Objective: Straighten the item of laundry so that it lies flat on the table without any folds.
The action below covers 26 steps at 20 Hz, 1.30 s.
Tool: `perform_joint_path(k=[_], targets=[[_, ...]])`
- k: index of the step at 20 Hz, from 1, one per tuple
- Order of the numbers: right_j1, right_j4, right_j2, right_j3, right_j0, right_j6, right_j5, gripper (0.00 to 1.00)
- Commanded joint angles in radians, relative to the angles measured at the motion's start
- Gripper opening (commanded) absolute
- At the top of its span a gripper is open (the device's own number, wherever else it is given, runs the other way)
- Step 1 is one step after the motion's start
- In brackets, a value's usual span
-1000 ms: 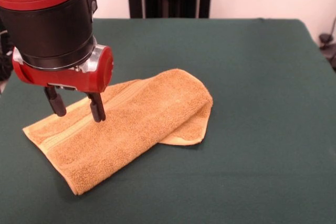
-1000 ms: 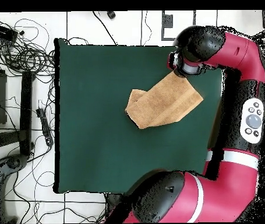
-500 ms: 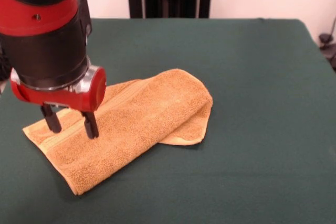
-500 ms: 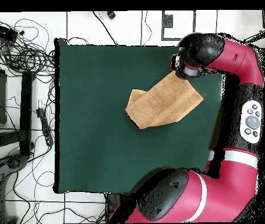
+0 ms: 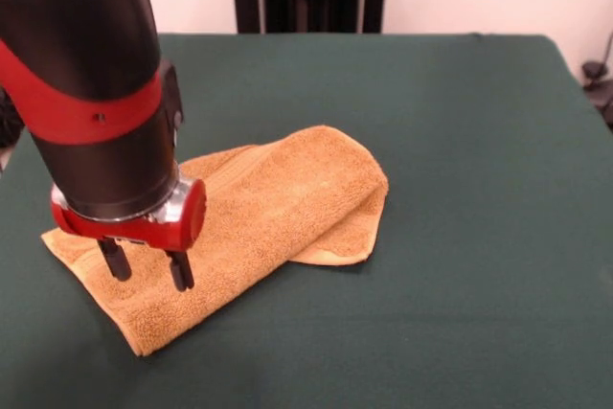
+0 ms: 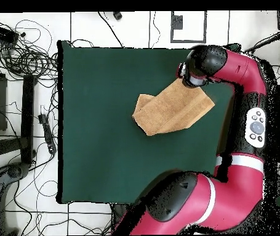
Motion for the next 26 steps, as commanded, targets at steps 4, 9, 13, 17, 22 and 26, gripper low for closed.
perform_joint_path(k=[4, 9, 13, 17, 22, 26], targets=[[0.038, -0.029, 0.035, 0.143, 0.025, -0.097, -0.089, 1.0], [0.084, -0.04, 0.032, 0.123, 0.019, -0.092, -0.113, 1.0], [0.083, -0.04, 0.029, 0.144, 0.01, -0.1, -0.13, 1.0], [0.12, -0.056, 0.025, 0.111, 0.005, -0.114, -0.15, 1.0], [0.122, -0.063, 0.026, 0.118, -0.003, -0.138, -0.17, 1.0], [0.115, -0.063, 0.027, 0.139, -0.014, -0.146, -0.187, 1.0]])
